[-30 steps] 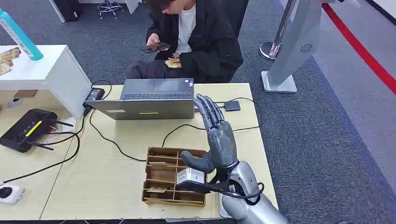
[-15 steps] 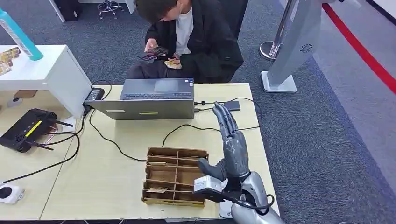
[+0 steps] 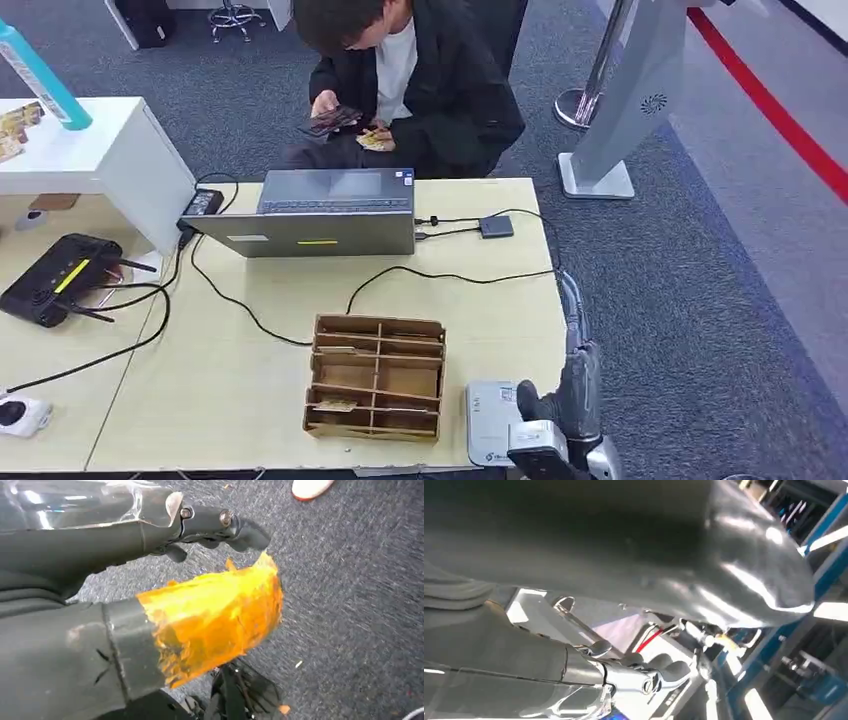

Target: Pass the card to the sensor for recognition and then transmit it.

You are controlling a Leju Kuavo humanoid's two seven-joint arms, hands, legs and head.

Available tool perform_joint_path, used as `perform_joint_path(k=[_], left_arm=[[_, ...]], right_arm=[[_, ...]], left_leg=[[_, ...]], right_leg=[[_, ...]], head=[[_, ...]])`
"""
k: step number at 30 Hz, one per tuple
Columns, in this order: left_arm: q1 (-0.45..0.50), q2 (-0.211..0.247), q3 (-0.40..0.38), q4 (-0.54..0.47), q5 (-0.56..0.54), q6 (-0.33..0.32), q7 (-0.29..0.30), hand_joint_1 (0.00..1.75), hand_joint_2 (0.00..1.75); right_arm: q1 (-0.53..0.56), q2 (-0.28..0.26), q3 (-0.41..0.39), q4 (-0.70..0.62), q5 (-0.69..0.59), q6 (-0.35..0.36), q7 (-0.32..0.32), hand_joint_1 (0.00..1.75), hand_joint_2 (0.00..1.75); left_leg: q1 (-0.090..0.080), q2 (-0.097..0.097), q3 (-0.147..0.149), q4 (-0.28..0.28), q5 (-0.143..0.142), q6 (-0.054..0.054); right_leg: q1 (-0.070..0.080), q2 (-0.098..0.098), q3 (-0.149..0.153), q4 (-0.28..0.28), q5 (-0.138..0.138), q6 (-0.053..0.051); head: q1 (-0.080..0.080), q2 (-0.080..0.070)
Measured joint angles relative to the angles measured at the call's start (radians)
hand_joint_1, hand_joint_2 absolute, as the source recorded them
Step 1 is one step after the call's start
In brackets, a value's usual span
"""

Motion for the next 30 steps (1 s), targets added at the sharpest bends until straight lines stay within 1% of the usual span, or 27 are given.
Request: perform_joint_path(k=[5,12,14,18,25,30], left_arm=[[-0.006,0.0,0.0,0.0,0.0,0.003,0.009,0.0,0.0],[-0.009,0.0,0.0,0.0,0.0,0.003,0.009,0.0,0.0],[-0.01,0.0,0.0,0.0,0.0,0.007,0.017,0.0,0.0],[-0.013,0.0,-0.01,-0.001,-0.002,0.021,0.045,0.0,0.0],[-0.022,0.006,-0.071,-0.006,-0.001,-0.013,0.075,0.0,0.0],[-0.026,0.005,-0.101,-0.006,0.001,-0.015,0.076,0.0,0.0]], right_arm=[[0.029,0.0,-0.015,-0.034,-0.025,0.001,-0.006,0.0,0.0],[0.04,0.0,-0.019,-0.049,-0.027,0.001,-0.008,0.0,0.0],[0.042,0.0,-0.021,-0.052,-0.048,0.008,-0.018,0.0,0.0],[0.042,0.003,-0.021,-0.065,-0.121,0.053,-0.06,0.0,0.0],[0.04,0.014,0.0,-0.104,-0.308,0.142,-0.138,0.0,0.0],[0.029,0.028,0.003,-0.113,-0.339,0.195,-0.144,0.0,0.0]], left_leg=[[0.0,0.0,0.0,0.0,0.0,0.0],[0.0,0.0,0.0,0.0,0.0,0.0],[0.0,0.0,0.0,0.0,0.0,0.0],[0.0,0.0,0.0,0.0,0.0,0.0],[0.0,0.0,0.0,0.0,0.0,0.0],[0.0,0.0,0.0,0.0,0.0,0.0]], right_leg=[[0.0,0.0,0.0,0.0,0.0,0.0],[0.0,0.0,0.0,0.0,0.0,0.0],[0.0,0.0,0.0,0.0,0.0,0.0],[0.0,0.0,0.0,0.0,0.0,0.0],[0.0,0.0,0.0,0.0,0.0,0.0],[0.0,0.0,0.0,0.0,0.0,0.0]], head=[[0.0,0.0],[0.0,0.0],[0.0,0.0],[0.0,0.0],[0.0,0.0],[0.0,0.0]])
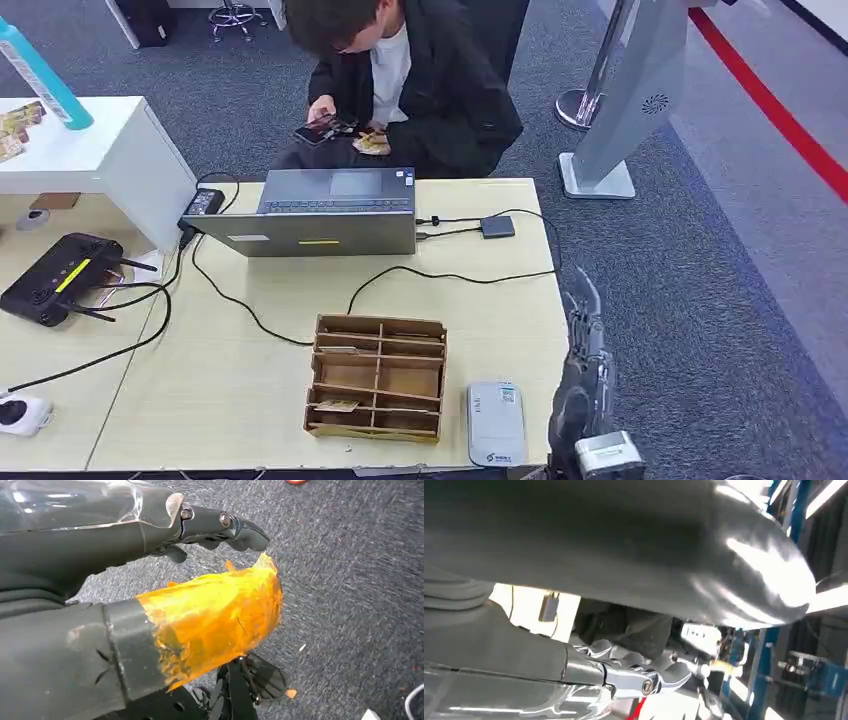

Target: Pass the card to the sensor for recognition and then transmit it.

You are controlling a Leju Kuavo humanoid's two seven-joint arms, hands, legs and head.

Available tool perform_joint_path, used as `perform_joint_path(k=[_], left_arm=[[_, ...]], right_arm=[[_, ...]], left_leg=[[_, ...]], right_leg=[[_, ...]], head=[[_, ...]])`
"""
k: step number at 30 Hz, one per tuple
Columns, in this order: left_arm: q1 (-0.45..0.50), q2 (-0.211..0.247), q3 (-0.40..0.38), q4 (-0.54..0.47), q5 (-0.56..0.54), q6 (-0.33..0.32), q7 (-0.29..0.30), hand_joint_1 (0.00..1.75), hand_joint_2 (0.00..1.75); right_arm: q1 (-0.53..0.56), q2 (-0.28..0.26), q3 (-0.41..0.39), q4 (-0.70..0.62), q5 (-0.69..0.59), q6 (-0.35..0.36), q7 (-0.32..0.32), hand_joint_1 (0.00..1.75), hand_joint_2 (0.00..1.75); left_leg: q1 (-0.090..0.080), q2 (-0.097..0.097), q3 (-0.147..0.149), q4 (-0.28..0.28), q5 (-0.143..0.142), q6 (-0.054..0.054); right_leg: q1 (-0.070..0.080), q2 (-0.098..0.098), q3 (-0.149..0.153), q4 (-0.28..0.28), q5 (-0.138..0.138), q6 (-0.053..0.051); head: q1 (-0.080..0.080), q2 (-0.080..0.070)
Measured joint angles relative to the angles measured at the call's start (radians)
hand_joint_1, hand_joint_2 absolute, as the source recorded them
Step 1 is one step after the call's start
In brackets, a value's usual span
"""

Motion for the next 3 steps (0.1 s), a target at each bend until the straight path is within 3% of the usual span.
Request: perform_joint_path(k=[3], left_arm=[[0.0,0.0,0.0,0.0,0.0,0.001,-0.003,0.0,0.0]], right_arm=[[-0.004,0.005,0.0,0.0,0.0,0.014,-0.004,0.0,0.0]], left_leg=[[0.0,0.0,0.0,0.0,0.0,0.0]], right_leg=[[0.0,0.0,0.0,0.0,0.0,0.0]], head=[[0.0,0.0]])
